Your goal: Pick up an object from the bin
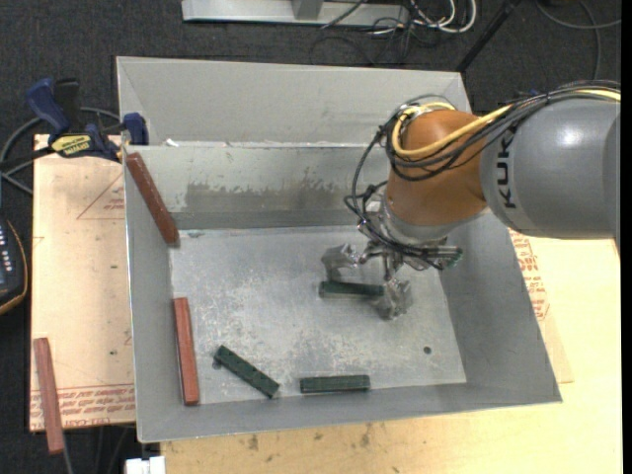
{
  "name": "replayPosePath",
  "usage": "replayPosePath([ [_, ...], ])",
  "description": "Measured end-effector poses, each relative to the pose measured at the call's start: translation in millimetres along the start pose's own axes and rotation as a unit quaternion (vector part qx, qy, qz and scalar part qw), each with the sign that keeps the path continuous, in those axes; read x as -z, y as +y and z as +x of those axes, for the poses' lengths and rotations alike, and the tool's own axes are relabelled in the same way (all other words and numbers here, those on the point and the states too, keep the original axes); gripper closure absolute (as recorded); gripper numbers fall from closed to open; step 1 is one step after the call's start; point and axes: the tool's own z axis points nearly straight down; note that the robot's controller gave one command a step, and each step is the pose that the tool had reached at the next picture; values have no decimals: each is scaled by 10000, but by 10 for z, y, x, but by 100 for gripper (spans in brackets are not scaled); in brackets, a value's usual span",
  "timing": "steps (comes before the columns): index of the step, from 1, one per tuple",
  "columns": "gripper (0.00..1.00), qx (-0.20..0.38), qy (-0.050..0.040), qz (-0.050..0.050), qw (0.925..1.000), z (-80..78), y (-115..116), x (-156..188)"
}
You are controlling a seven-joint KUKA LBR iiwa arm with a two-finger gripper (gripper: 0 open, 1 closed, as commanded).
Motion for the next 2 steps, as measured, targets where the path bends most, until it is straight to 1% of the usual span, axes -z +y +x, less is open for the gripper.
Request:
replayPosePath([
  [1, 100, -16, -20, 16, 10000, -15, -17, 17],
  [2, 100, 333, -54, 61, 9994, -276, 113, 1579],
])
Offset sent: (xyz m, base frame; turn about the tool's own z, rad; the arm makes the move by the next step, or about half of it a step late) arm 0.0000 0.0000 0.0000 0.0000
